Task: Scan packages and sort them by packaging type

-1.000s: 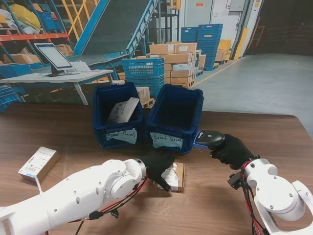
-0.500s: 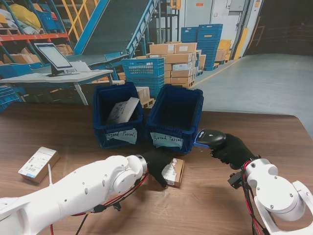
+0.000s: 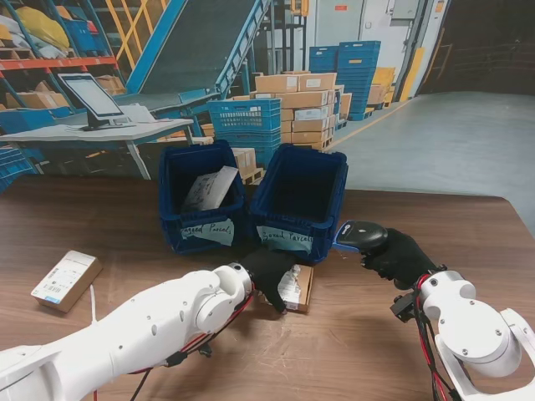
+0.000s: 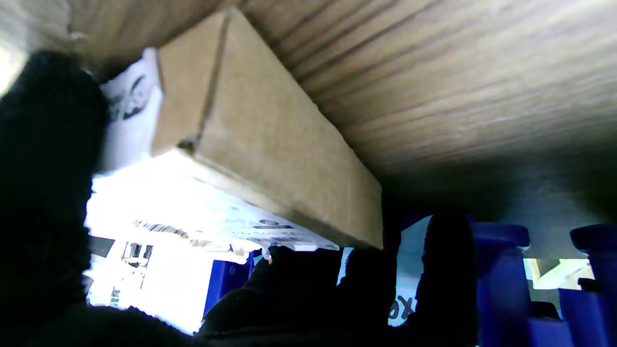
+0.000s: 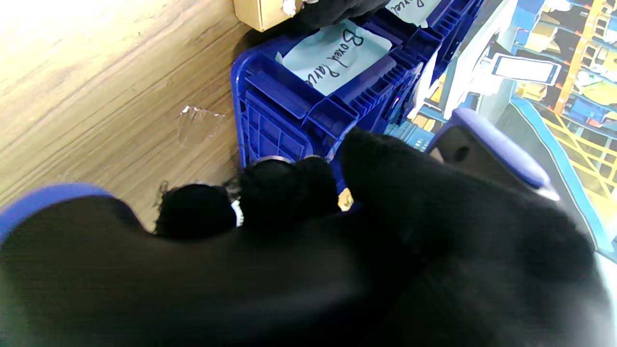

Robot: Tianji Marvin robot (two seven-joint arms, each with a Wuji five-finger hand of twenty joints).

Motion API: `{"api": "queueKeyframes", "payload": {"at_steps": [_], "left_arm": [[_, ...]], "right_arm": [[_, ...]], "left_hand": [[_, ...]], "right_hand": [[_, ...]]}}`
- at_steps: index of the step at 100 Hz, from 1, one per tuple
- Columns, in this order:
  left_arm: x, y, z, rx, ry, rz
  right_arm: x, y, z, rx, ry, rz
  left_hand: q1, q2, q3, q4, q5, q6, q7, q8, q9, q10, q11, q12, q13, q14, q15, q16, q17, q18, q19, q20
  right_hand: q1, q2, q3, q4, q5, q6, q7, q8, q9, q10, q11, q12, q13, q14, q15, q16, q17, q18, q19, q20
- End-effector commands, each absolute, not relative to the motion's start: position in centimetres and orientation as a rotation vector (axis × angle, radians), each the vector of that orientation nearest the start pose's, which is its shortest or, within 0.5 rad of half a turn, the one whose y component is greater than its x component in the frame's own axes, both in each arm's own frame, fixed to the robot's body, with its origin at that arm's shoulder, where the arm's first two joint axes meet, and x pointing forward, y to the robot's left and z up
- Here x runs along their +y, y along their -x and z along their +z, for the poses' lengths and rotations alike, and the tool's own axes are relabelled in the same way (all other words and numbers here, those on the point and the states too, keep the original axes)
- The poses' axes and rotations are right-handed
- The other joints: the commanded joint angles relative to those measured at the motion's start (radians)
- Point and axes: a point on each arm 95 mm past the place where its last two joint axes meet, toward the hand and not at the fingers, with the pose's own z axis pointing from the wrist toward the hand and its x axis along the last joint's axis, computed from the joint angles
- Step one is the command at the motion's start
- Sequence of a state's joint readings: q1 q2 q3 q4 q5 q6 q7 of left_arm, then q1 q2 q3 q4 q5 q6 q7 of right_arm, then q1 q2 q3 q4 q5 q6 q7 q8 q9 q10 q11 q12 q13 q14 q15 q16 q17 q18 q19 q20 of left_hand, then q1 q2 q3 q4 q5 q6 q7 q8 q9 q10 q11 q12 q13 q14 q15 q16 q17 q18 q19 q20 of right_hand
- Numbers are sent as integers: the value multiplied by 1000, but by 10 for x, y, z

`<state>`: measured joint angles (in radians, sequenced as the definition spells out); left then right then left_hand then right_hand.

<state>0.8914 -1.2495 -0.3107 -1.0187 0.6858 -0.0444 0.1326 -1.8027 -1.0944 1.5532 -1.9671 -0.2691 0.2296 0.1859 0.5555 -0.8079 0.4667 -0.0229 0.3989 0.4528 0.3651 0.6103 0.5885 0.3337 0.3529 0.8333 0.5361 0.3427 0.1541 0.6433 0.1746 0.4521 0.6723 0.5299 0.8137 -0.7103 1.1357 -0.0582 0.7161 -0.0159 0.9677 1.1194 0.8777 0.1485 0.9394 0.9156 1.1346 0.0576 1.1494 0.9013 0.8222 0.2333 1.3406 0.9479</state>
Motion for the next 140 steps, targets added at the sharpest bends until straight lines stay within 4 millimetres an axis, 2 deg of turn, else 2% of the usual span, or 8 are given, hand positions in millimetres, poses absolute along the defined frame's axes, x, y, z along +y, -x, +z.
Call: {"api": "queueKeyframes", "payload": {"at_steps": [1,5,11,27,45,64,108,140], "left_arm": [[-150,-446,-414,2094,994,-1445],[-149,-445,-415,2069,992,-1464],[-148,-445,-413,2044,997,-1479],[-148,-444,-407,1999,1023,-1527],[-147,-443,-398,1955,1047,-1578],[-145,-442,-376,1886,1022,-1618],[-140,-436,-308,1778,933,-1670],[-129,-442,-255,1665,926,-1708]], "right_arm": [[-56,-359,-249,-1169,2427,-2176],[-56,-359,-249,-1172,2426,-2173],[-55,-359,-249,-1177,2425,-2170],[-54,-360,-249,-1182,2427,-2164],[-53,-360,-248,-1190,2431,-2158],[-53,-361,-247,-1194,2435,-2155],[-54,-361,-246,-1177,2445,-2163],[-56,-358,-249,-1151,2454,-2165]], "left_hand": [[456,163,363,110,172,-306,431,77,230,-200,106,141,220,-39,389,214,12,18,52,19],[473,157,379,111,177,-327,513,104,256,-212,134,171,260,-30,395,313,27,27,82,30],[480,162,375,110,186,-348,588,119,274,-218,172,186,291,-27,418,364,38,42,123,50],[477,155,386,117,212,-369,671,130,294,-211,200,186,326,-15,474,419,59,69,206,97],[477,145,393,123,222,-367,675,126,301,-209,203,187,336,-12,484,438,63,73,231,113],[477,137,398,121,230,-363,674,121,312,-202,199,182,350,-10,481,442,73,77,237,117],[477,142,398,111,226,-352,671,120,314,-196,191,179,357,-10,470,448,78,87,237,118],[475,144,394,103,223,-353,670,118,316,-196,189,176,361,-17,486,454,86,78,246,120]], "right_hand": [[95,73,116,21,36,-66,-4,8,9,19,-11,7,22,1,26,17,8,-1,53,22],[96,72,117,22,36,-66,-4,8,8,19,-11,7,22,4,27,17,9,-2,53,22],[95,73,116,21,35,-67,-4,8,9,19,-11,6,22,1,26,17,9,-1,53,22],[95,73,116,22,36,-66,-4,8,9,18,-11,6,23,3,27,17,10,1,55,22],[95,73,117,22,36,-66,-4,8,9,19,-10,6,22,2,27,17,10,-1,55,22],[96,73,117,23,36,-66,-4,8,9,19,-10,6,23,1,27,17,11,1,55,21],[94,72,117,22,36,-66,-4,8,9,19,-10,6,23,0,27,16,11,2,55,21],[95,73,118,22,36,-66,-3,8,8,19,-9,6,23,2,27,16,11,2,56,21]]}}
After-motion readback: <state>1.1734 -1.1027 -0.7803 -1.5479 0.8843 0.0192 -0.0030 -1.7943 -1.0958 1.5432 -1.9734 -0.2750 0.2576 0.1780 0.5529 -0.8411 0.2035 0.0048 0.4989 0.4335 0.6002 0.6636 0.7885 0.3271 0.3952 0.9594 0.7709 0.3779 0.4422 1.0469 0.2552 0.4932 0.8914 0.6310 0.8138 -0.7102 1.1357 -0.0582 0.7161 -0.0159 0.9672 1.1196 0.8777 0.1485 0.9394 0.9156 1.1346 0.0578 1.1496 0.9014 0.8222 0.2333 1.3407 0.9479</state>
